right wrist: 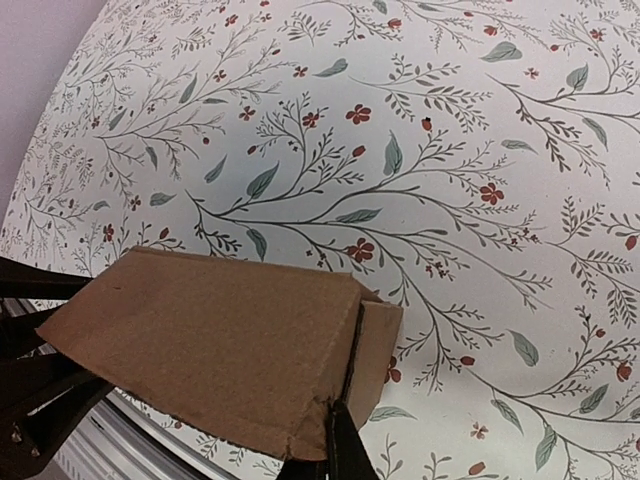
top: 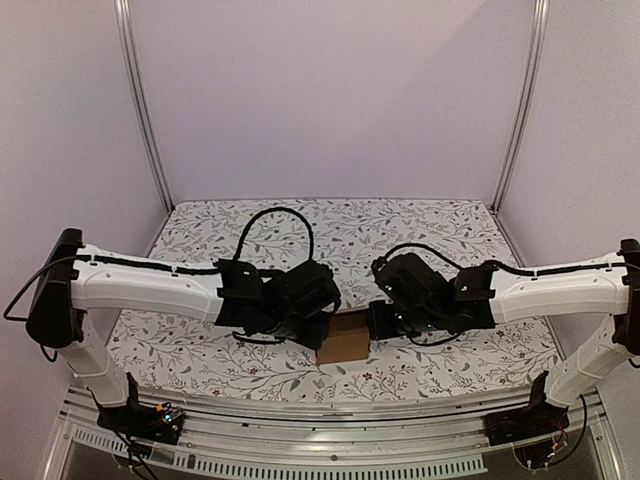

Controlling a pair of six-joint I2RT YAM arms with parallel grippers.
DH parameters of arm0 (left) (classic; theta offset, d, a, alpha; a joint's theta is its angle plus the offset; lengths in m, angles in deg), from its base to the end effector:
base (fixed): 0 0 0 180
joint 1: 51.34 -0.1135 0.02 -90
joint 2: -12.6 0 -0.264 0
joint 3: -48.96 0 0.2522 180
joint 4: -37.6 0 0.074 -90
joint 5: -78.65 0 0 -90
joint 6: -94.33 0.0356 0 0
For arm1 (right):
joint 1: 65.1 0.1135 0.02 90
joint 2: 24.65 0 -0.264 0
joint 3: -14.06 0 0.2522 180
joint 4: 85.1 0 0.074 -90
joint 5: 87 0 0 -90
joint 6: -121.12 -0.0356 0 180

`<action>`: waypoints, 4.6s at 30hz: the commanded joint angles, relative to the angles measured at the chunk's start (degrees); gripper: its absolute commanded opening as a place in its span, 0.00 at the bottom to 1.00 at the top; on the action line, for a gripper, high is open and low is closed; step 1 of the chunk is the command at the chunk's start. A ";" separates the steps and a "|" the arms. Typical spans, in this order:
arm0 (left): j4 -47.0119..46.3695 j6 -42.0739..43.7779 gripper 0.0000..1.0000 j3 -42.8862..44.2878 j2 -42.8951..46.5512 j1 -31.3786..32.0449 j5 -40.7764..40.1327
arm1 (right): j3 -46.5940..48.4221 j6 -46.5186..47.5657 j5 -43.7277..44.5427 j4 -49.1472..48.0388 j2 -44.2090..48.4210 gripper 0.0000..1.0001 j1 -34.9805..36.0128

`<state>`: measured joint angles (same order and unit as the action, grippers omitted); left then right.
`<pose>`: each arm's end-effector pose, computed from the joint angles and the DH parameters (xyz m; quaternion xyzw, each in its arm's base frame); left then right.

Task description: Fold the paper box

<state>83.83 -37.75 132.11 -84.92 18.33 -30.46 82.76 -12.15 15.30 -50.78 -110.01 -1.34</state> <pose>0.1331 -0.3257 0.2189 0.1865 0.9364 -0.1171 0.2733 0.1433 0.2736 0.2198 -0.1315 0.9286 0.2069 0.2786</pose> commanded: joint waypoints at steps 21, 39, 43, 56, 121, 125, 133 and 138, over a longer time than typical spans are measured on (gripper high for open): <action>-2.26 13.69 0.66 -7.63 19.12 -3.05 18.25 | 0.89 3.64 7.14 4.60 -6.82 0.00 3.19; -19.35 10.45 0.00 -11.50 15.18 -15.79 36.74 | 0.92 11.09 10.42 0.65 -6.70 0.00 4.51; -21.16 10.14 0.00 -11.90 12.86 -16.21 39.17 | 0.96 11.06 10.08 0.37 -7.05 0.00 4.60; -23.75 9.43 0.00 -15.19 8.91 -16.58 38.92 | 1.49 11.16 9.97 0.03 -7.42 0.00 4.97; -30.98 5.61 0.00 -20.69 7.04 -16.89 38.68 | 11.18 14.44 7.09 -4.76 -12.31 0.00 4.16; -30.98 5.79 0.00 -20.61 6.70 -16.93 38.71 | 8.87 12.94 6.23 -5.81 -12.78 0.00 4.12; -30.95 4.69 0.00 -20.87 7.40 -16.89 39.79 | 6.01 10.79 4.85 -5.71 -14.92 0.00 4.13; -26.94 5.48 0.00 -20.34 11.49 -16.98 40.64 | 4.25 9.66 4.56 -5.46 -15.68 0.00 4.14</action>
<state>53.97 -32.77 111.89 -77.01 2.35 9.08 90.50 -0.81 21.03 -61.84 -122.45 3.08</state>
